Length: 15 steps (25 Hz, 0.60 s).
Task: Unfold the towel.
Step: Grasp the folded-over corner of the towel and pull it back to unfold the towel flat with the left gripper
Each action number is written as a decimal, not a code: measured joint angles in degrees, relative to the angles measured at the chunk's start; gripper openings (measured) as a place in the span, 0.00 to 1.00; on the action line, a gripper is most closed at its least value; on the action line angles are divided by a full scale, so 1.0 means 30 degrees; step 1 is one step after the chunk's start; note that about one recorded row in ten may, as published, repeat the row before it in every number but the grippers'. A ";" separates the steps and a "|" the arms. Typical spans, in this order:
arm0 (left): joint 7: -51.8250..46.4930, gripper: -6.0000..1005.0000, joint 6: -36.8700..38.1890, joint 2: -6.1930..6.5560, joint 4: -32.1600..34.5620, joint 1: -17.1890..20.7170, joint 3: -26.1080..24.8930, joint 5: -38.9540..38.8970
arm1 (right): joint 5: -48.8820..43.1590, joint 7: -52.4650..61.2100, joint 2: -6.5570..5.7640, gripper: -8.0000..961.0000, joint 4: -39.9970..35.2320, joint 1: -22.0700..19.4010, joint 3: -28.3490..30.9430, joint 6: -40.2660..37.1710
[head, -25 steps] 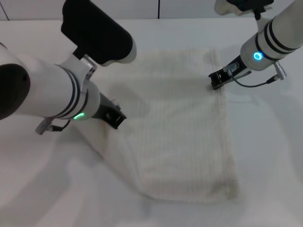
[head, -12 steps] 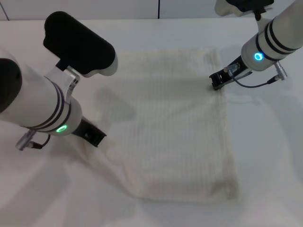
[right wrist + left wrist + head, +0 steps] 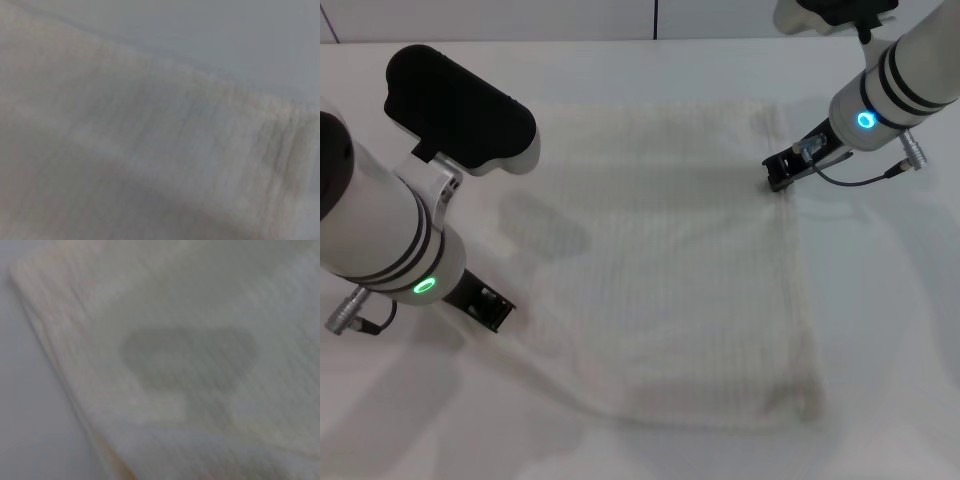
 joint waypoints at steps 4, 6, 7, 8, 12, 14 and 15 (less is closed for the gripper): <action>-0.0165 0.10 -0.0155 -0.0015 0.0062 0.0017 0.0082 -0.0004 | -0.0022 -0.0001 0.0001 0.02 0.0001 0.0000 -0.0001 -0.0007; -0.0216 0.10 -0.0277 0.0001 0.0033 0.0026 0.0083 -0.0003 | -0.0025 -0.0001 0.0001 0.02 0.0001 -0.0001 -0.0001 -0.0009; -0.0243 0.10 -0.0502 0.0013 0.0028 0.0028 0.0084 0.0004 | -0.0027 -0.0001 0.0001 0.02 0.0000 0.0000 -0.0001 -0.0021; -0.0243 0.20 -0.0502 0.0013 0.0028 0.0028 0.0084 0.0004 | -0.0027 -0.0001 0.0001 0.02 0.0000 0.0000 -0.0001 -0.0021; -0.0298 0.42 -0.0998 0.0042 -0.0013 0.0026 0.0131 0.0012 | -0.0026 0.0000 0.0001 0.03 0.0001 0.0000 -0.0001 -0.0060; -0.0300 0.50 -0.1093 0.0058 -0.0019 0.0026 0.0137 0.0016 | -0.0027 -0.0002 0.0001 0.03 0.0000 -0.0010 -0.0001 -0.0065; -0.0302 0.54 -0.1267 0.0092 -0.0041 0.0026 0.0138 0.0018 | -0.0027 -0.0002 0.0001 0.03 0.0000 -0.0010 -0.0001 -0.0065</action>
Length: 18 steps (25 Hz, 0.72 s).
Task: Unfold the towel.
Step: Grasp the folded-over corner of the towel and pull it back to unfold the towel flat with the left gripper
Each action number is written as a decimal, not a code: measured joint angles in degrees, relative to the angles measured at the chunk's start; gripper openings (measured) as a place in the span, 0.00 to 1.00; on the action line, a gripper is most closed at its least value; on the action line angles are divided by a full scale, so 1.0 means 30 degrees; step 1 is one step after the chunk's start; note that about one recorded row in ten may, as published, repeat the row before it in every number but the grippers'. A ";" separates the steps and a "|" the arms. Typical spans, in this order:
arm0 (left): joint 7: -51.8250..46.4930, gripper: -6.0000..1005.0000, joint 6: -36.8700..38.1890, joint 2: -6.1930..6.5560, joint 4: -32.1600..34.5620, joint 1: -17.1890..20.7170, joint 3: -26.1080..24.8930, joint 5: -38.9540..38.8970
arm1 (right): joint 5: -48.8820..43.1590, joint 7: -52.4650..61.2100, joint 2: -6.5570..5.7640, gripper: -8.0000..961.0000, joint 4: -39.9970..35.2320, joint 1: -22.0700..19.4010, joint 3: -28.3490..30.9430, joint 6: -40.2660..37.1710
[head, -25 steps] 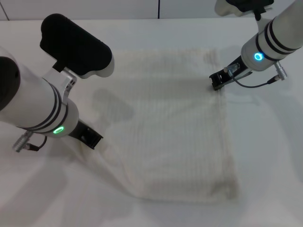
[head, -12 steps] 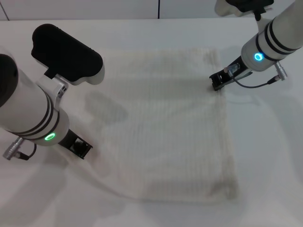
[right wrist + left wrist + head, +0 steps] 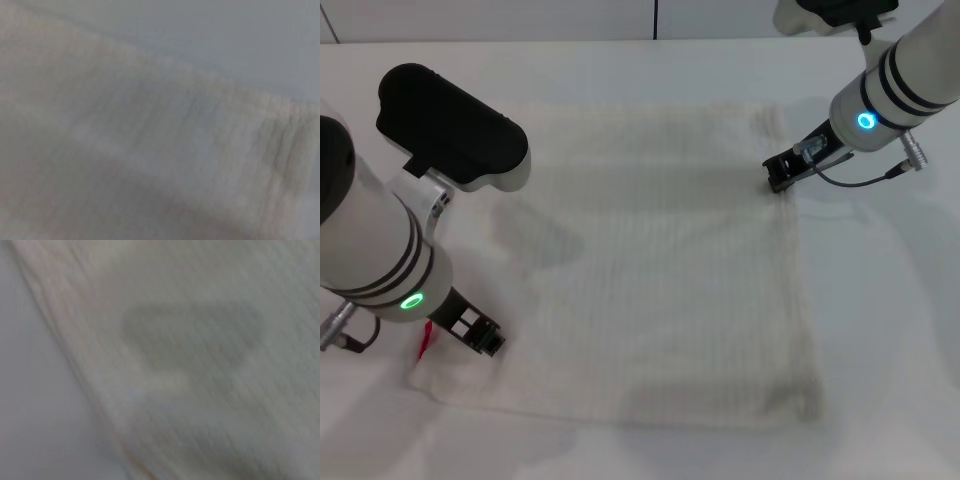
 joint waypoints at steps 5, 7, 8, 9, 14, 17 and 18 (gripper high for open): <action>-0.0044 0.62 -0.0263 0.0189 -0.0195 0.0011 -0.0115 0.0016 | 0.0000 -0.0039 0.0000 0.04 0.0000 -0.0035 0.0001 0.0035; -0.0151 0.65 -0.0053 0.0314 -0.0184 0.0014 -0.0195 0.0029 | -0.0001 -0.0046 0.0000 0.04 -0.0018 -0.0068 0.0000 0.0052; -0.0242 0.66 0.0359 0.0376 -0.0102 0.0023 -0.0234 0.0041 | 0.0000 -0.0047 0.0000 0.04 -0.0039 -0.0089 0.0000 0.0052; -0.0242 0.68 0.0359 0.0376 -0.0102 0.0023 -0.0234 0.0041 | 0.0000 -0.0047 0.0000 0.04 -0.0039 -0.0089 0.0000 0.0052; -0.0049 0.69 0.1343 0.0157 0.0465 -0.0026 -0.0257 0.0041 | 0.0000 -0.0108 0.0000 0.05 -0.0120 -0.0138 -0.0001 0.0025; -0.0089 0.69 0.1322 0.0222 0.1179 -0.0089 -0.0261 0.0040 | 0.0000 -0.0166 0.0000 0.05 -0.0138 -0.0139 -0.0001 0.0007; -0.0089 0.69 0.1322 0.0222 0.1179 -0.0089 -0.0261 0.0040 | 0.0000 -0.0169 0.0000 0.06 -0.0143 -0.0140 0.0001 0.0005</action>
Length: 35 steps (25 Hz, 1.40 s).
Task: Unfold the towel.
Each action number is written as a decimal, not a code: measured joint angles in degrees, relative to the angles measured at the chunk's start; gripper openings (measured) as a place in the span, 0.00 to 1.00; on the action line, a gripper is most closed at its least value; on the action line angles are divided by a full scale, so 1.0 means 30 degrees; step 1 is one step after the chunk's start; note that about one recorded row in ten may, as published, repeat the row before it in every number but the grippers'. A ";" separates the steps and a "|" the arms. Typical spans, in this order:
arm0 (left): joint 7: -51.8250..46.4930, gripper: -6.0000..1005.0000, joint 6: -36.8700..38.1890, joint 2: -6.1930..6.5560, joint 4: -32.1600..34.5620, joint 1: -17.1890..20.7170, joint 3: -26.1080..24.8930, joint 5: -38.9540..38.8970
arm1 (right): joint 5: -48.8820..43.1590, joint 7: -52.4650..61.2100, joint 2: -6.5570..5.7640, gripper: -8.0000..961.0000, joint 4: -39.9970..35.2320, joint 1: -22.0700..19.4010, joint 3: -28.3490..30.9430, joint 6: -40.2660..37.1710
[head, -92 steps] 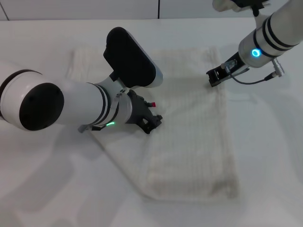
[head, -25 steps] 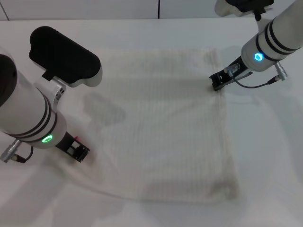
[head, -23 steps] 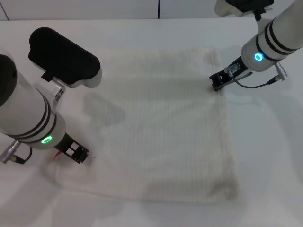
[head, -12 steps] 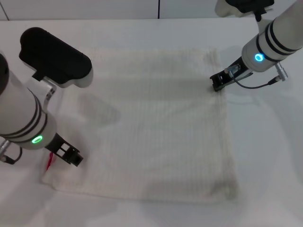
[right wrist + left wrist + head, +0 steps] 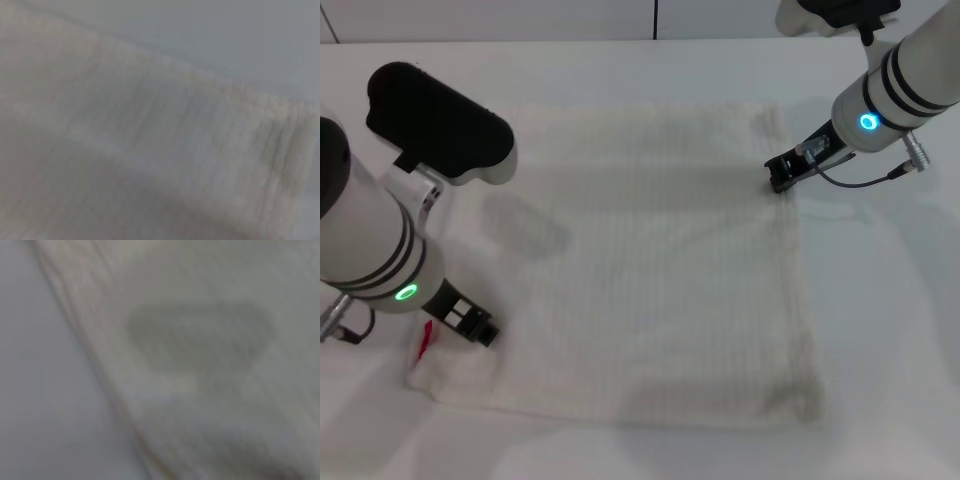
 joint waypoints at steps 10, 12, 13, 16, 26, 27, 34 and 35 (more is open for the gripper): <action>-0.0723 0.70 -0.0999 0.0522 -0.0125 0.0353 0.0156 -0.0002 | 0.0001 -0.0007 0.0000 0.07 -0.0060 -0.0058 -0.0001 0.0013; -0.0995 0.70 -0.1176 0.0651 -0.0410 0.0373 0.0229 -0.0002 | 0.0002 -0.0017 0.0041 0.07 -0.0562 -0.0255 -0.0001 -0.0020; -0.1088 0.70 -0.1313 0.0712 -0.0644 0.0374 0.0249 0.0001 | 0.0003 -0.0025 0.0101 0.07 -0.1075 -0.0480 0.0000 -0.0092; -0.1262 0.70 -0.1747 0.0948 -0.1447 0.0316 0.0257 0.0013 | 0.0043 -0.0026 0.0251 0.08 -0.3529 -0.1430 -0.0001 -0.0596; 0.1158 0.70 0.3746 0.1884 -0.4216 0.0953 -0.2502 0.0033 | 0.0389 0.0121 0.0468 0.09 -0.9934 -0.4508 -0.2425 0.0726; 0.2012 0.70 0.5010 0.1715 -0.4281 0.1268 -0.3126 0.0038 | 0.0637 0.0127 0.0464 0.09 -1.1272 -0.5341 -0.3141 0.1430; 0.8677 0.70 2.4180 -0.0408 -0.3595 0.8089 -0.3912 -0.0111 | 0.1140 -0.1229 0.0460 0.10 -1.9081 -1.4510 -1.0465 1.4601; 0.8677 0.70 2.4180 -0.0408 -0.3595 0.8089 -0.3912 -0.0111 | 0.1140 -0.1229 0.0460 0.10 -1.9081 -1.4510 -1.0465 1.4601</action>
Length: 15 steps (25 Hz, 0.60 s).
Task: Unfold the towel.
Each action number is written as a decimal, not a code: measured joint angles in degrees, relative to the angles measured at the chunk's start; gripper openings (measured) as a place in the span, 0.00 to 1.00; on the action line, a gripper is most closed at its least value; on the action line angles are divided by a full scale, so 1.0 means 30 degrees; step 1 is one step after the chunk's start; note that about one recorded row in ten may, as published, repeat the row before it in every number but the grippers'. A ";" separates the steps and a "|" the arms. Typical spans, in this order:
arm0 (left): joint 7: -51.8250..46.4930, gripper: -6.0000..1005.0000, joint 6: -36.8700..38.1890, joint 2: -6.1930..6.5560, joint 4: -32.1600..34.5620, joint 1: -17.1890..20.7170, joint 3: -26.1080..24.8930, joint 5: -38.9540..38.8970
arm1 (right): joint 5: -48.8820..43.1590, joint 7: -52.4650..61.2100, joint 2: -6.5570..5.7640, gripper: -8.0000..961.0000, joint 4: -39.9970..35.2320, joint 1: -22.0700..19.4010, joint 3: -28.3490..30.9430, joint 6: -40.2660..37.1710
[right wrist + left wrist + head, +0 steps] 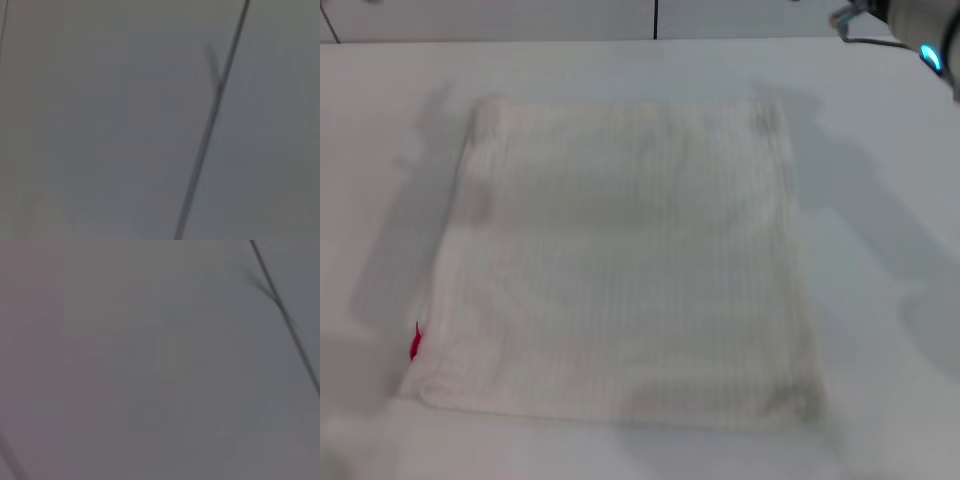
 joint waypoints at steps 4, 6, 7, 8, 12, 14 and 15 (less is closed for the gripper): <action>-0.3069 0.70 1.4942 -0.0005 0.6719 0.2397 0.1200 -0.1151 | 0.0326 0.0571 0.0110 0.11 0.4260 -0.3891 -0.3947 1.3094; -0.3772 0.70 1.7121 -0.0010 0.8293 0.2389 0.1269 -0.1273 | 0.1492 0.1599 0.0087 0.11 0.8207 -0.4072 -0.5448 1.8910; -0.4438 0.70 1.9031 -0.0014 0.9998 0.2238 0.1323 -0.1316 | 0.1492 0.1599 0.0087 0.11 0.8207 -0.4072 -0.5448 1.8910; -0.5103 0.70 2.1008 -0.0013 1.1843 0.1981 0.1343 -0.1340 | 0.2540 0.2380 0.0067 0.11 1.1382 -0.3674 -0.6417 2.2358; -0.7844 0.70 2.8496 -0.0066 2.1536 -0.0545 0.0997 -0.1489 | 0.7472 0.4688 0.0049 0.12 2.1411 -0.2063 -0.9422 3.3022; -0.8983 0.70 3.0718 -0.0084 2.6185 -0.2218 0.0935 -0.2348 | 1.0918 0.4875 0.0081 0.12 2.5342 -0.2154 -1.0718 3.7123; -0.8983 0.70 3.0718 -0.0084 2.6185 -0.2218 0.0935 -0.2348 | 1.0918 0.4875 0.0081 0.12 2.5342 -0.2154 -1.0718 3.7123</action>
